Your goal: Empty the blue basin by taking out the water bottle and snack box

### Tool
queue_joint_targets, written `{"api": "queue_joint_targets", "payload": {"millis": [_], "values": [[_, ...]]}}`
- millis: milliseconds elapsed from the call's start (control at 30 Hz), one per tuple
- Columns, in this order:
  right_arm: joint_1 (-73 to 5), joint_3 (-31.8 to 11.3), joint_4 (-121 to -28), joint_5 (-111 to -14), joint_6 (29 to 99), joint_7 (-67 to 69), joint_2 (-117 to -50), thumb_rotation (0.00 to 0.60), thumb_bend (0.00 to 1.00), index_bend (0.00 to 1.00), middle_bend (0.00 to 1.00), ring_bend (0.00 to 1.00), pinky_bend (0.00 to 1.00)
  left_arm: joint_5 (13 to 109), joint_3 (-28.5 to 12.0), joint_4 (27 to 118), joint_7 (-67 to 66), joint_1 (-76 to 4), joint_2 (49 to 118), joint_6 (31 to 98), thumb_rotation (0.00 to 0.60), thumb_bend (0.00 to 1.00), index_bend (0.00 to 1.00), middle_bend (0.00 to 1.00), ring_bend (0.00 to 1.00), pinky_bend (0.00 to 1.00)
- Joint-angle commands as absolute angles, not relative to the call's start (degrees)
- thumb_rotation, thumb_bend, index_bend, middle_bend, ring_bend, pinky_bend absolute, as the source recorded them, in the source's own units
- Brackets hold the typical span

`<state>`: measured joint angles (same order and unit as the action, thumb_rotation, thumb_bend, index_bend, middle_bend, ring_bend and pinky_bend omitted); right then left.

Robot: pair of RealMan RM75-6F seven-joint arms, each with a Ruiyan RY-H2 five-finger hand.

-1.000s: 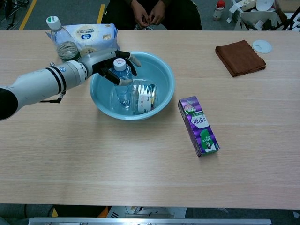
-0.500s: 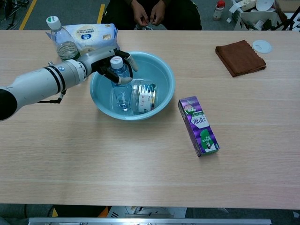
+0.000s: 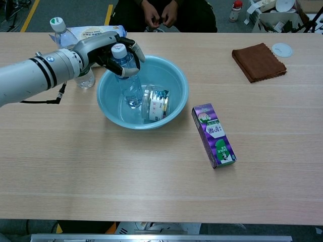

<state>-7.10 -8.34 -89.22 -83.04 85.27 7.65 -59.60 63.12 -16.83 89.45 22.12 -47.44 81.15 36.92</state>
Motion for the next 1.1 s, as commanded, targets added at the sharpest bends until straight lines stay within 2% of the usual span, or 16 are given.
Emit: {"api": "queue_joint_targets", "payload": {"millis": [33, 333, 633, 900, 1100], "values": [[-7.3, -8.2, -89.0, -83.1, 84.9, 7.8, -59.9, 0.6, 0.04, 0.34, 0.34, 0.32, 0.4, 64.5, -17.2, 93.5, 21.6, -46.3, 77.4, 38.4, 0.6, 0.31, 0.41, 0.57, 0.51, 0.65], [-7.7, -7.9, -88.2, -83.5, 84.2, 8.1, -60.8, 0.6, 0.04, 0.34, 0.34, 0.32, 0.4, 64.5, -17.9, 101.2, 22.0, -44.1, 67.9, 39.5, 0.6, 0.31, 0.41, 0.57, 0.51, 0.65], [-7.9, -8.0, -88.9, -84.3, 84.6, 7.6, -60.5, 0.6, 0.04, 0.34, 0.34, 0.32, 0.4, 65.4, -16.9, 102.1, 23.3, -40.7, 60.7, 41.0, 0.6, 0.31, 0.41, 0.57, 0.51, 0.65], [-8.2, -7.8, -89.1, -84.5, 84.2, 7.5, -60.6, 0.6, 0.04, 0.34, 0.34, 0.32, 0.4, 67.9, -13.9, 102.8, 23.5, -36.0, 55.9, 44.0, 0.6, 0.31, 0.41, 0.57, 0.51, 0.65], [-8.5, -7.8, -89.2, -84.7, 84.0, 7.3, -60.6, 0.6, 0.04, 0.34, 0.34, 0.32, 0.4, 69.2, -10.4, 101.2, 23.7, -33.3, 57.3, 44.8, 0.6, 0.31, 0.41, 0.57, 0.51, 0.65]]}}
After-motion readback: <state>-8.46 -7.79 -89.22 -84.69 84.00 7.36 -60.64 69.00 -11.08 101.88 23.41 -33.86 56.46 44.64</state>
